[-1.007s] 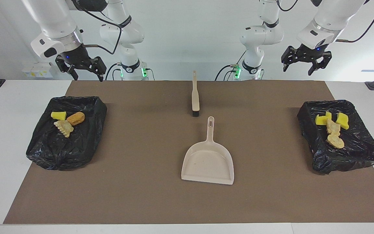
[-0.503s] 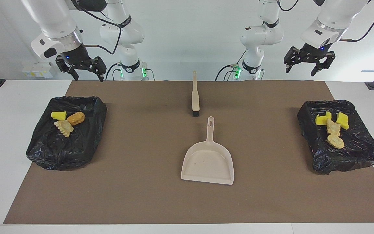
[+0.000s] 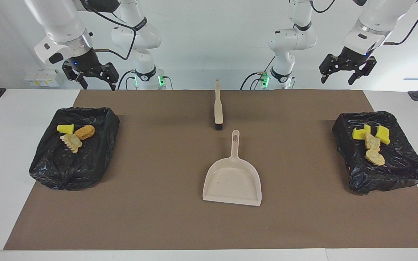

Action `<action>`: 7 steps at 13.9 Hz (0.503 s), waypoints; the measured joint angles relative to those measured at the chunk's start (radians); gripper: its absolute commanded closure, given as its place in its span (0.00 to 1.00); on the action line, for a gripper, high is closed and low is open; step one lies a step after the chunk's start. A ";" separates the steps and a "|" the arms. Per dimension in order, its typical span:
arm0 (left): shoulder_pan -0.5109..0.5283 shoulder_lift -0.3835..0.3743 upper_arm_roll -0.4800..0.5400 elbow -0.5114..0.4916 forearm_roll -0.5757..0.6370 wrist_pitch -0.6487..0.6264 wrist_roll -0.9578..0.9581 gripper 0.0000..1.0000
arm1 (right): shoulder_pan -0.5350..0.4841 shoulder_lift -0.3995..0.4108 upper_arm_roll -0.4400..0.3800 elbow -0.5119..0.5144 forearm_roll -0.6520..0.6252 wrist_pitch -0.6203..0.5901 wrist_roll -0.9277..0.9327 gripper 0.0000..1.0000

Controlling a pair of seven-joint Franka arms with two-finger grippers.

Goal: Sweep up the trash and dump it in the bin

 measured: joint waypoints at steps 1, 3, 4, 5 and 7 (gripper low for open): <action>0.003 0.000 0.003 0.000 0.000 0.000 0.000 0.00 | 0.000 0.000 0.000 0.000 0.000 0.000 0.000 0.00; 0.004 0.000 0.007 0.000 0.000 0.000 0.000 0.00 | 0.000 0.000 0.000 0.000 0.000 0.000 0.000 0.00; 0.004 0.000 0.005 0.000 0.000 0.000 0.000 0.00 | 0.000 0.000 0.000 -0.001 0.000 0.000 0.000 0.00; 0.004 0.000 0.004 0.000 0.000 0.000 0.000 0.00 | 0.000 0.000 0.000 -0.001 0.000 0.000 0.000 0.00; 0.004 0.000 0.001 0.000 -0.001 0.000 0.000 0.00 | 0.000 0.000 0.000 -0.001 0.000 0.000 0.000 0.00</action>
